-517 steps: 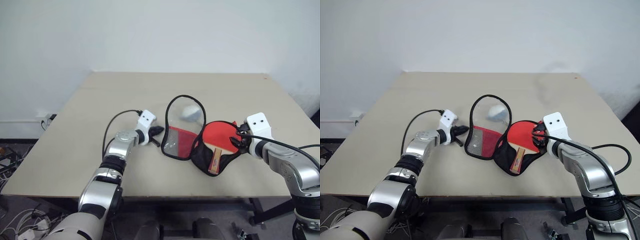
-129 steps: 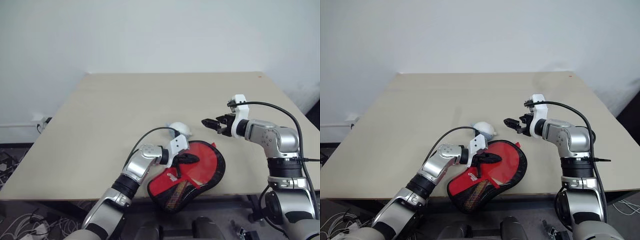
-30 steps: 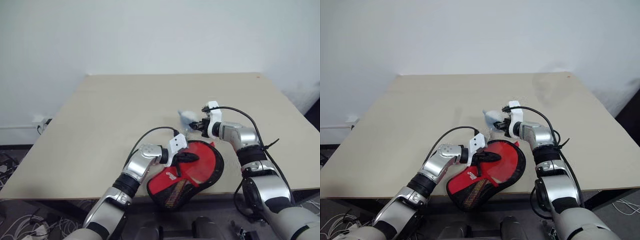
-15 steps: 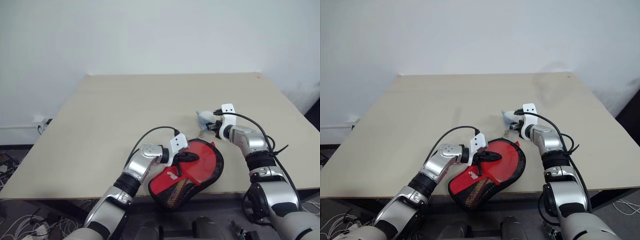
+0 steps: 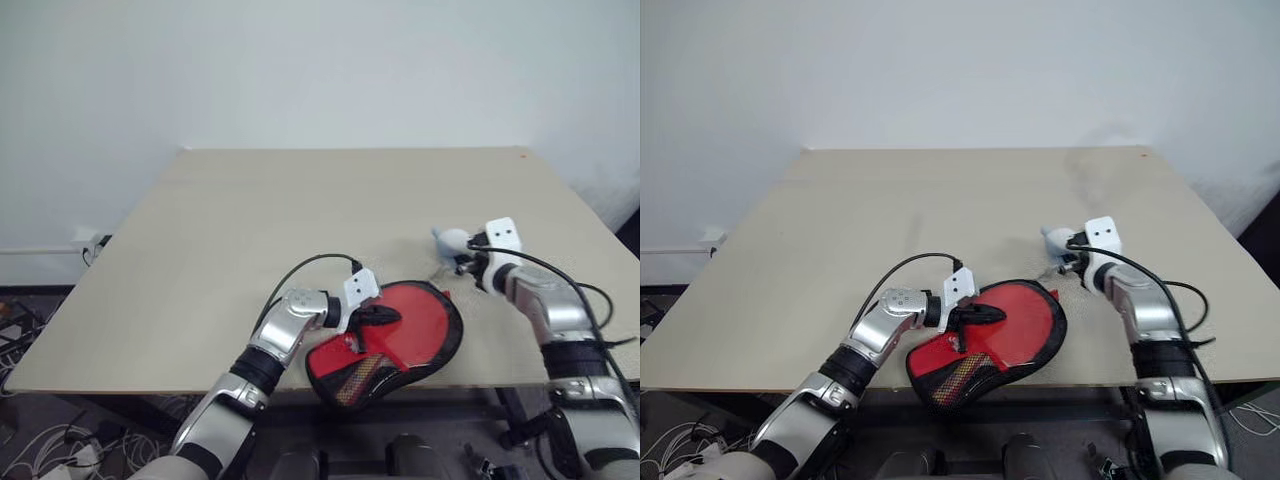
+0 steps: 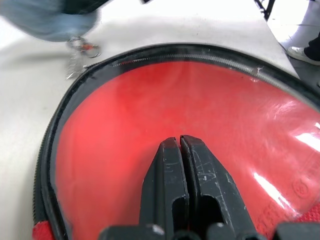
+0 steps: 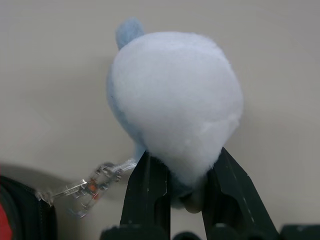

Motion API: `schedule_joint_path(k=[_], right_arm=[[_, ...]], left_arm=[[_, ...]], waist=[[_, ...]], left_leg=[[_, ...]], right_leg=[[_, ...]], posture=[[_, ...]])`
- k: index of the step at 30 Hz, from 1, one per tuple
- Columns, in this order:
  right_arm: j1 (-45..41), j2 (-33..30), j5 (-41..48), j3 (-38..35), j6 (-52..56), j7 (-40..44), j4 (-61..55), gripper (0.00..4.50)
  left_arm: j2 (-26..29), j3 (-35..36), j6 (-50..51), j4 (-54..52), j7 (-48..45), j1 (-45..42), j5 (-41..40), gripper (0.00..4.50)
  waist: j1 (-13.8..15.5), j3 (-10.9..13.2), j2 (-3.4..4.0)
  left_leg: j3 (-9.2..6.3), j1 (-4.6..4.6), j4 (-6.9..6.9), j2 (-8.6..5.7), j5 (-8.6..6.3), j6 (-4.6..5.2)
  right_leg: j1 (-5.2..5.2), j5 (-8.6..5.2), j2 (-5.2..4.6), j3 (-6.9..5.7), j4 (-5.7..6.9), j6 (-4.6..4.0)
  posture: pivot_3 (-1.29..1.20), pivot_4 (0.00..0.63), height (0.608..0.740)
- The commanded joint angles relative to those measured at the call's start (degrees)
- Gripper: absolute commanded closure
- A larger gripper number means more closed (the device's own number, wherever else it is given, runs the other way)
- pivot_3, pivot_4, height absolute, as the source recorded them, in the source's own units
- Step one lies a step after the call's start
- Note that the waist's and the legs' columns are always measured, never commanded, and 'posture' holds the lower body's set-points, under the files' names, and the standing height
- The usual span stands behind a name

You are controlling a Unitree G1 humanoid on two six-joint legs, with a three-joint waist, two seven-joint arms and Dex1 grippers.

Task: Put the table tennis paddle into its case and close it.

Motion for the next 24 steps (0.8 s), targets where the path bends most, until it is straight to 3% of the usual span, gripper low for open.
schedule_joint_path(k=[1,10,24], right_arm=[[2.05,-4.11,0.24,-3.27,1.79,0.28,-9.24,4.12],[3.39,-5.26,-0.69,-2.68,3.08,-0.70,-11.61,4.12],[12.03,-19.74,-2.91,2.68,0.48,8.92,-19.60,4.12]], left_arm=[[0.44,-0.67,0.69,1.20,-0.41,0.46,1.07,4.50],[-0.07,-0.97,0.51,1.59,-0.92,0.25,1.43,4.50],[-0.05,-0.51,0.48,1.74,-0.89,0.31,1.47,4.50]], waist=[[0.20,0.01,-0.01],[0.64,0.02,-0.04],[1.00,0.06,-0.11]], left_leg=[[0.01,0.00,0.00,0.01,0.00,0.00],[0.03,0.03,-0.01,0.04,0.00,0.00],[0.05,-0.03,-0.03,0.01,-0.01,-0.01]], right_leg=[[0.01,-0.01,0.00,0.00,0.00,-0.01],[-0.01,-0.06,0.01,-0.02,0.00,-0.10],[-0.05,-0.10,-0.04,-0.04,-0.09,-0.12]], posture=[[0.00,0.000,0.740],[0.00,0.000,0.740],[0.00,0.000,0.740]])
